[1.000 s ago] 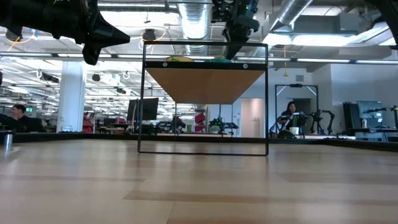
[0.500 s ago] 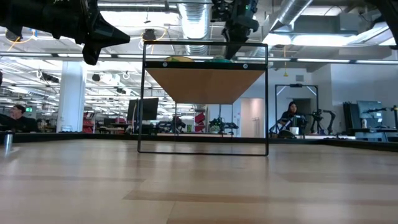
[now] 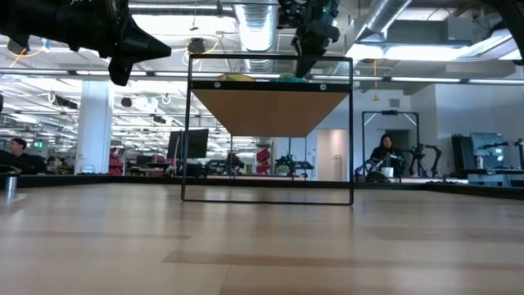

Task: Pick and place cans onto a shelf
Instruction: Put the canned spaghetti sauce on the shelf, then return to Home Position

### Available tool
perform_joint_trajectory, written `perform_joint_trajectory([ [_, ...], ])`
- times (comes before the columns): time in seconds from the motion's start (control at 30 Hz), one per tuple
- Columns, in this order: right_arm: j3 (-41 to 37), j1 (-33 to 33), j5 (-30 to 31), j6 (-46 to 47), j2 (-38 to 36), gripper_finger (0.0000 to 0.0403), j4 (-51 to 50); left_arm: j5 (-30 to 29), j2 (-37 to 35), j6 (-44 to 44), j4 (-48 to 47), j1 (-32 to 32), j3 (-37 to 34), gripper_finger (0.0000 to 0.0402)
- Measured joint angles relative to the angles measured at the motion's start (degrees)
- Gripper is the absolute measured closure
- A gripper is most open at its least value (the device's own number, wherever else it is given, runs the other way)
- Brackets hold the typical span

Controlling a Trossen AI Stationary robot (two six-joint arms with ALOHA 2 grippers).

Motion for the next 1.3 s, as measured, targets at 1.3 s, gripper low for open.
perform_joint_trajectory([
  [1.3, -6.56, -2.77, -17.81, 8.74, -11.72, 0.0396, 9.79, 4.21, 0.00, -0.44, 0.22, -0.02, 0.00, 0.0401],
])
